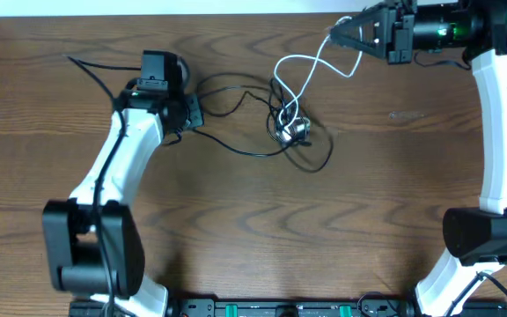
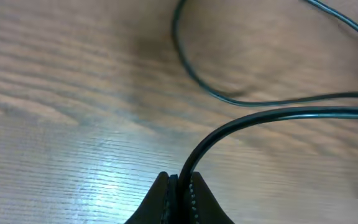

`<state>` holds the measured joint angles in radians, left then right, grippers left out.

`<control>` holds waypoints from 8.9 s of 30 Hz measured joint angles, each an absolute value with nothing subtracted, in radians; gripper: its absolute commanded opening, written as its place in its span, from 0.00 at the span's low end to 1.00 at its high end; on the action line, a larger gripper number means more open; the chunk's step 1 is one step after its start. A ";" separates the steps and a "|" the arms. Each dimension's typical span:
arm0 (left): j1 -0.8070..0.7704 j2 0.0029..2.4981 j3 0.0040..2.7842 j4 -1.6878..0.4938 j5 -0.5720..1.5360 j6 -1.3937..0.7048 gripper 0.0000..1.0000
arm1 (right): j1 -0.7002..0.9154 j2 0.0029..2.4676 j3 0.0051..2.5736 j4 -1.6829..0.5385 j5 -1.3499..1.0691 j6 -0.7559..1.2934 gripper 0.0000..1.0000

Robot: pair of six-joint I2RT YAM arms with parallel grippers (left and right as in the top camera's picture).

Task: Untangle cables

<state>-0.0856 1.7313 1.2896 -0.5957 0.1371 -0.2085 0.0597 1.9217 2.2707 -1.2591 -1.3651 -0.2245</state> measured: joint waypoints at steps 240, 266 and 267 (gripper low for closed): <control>-0.107 1.457 1.267 -0.309 0.755 -0.596 0.07 | 0.457 1.933 1.640 -0.619 -0.772 -0.157 0.29; -0.115 1.462 1.267 -0.527 0.176 -0.595 0.08 | 0.332 1.808 1.639 -0.798 -0.254 0.175 0.01; -0.115 1.464 1.267 -0.542 0.141 -0.595 0.07 | 0.316 1.769 1.639 -0.805 -0.253 0.175 0.01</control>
<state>-0.1150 1.4643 1.2675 -0.5415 0.1410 -0.5949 0.3161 1.7695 1.6386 -0.8047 -0.2531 0.1749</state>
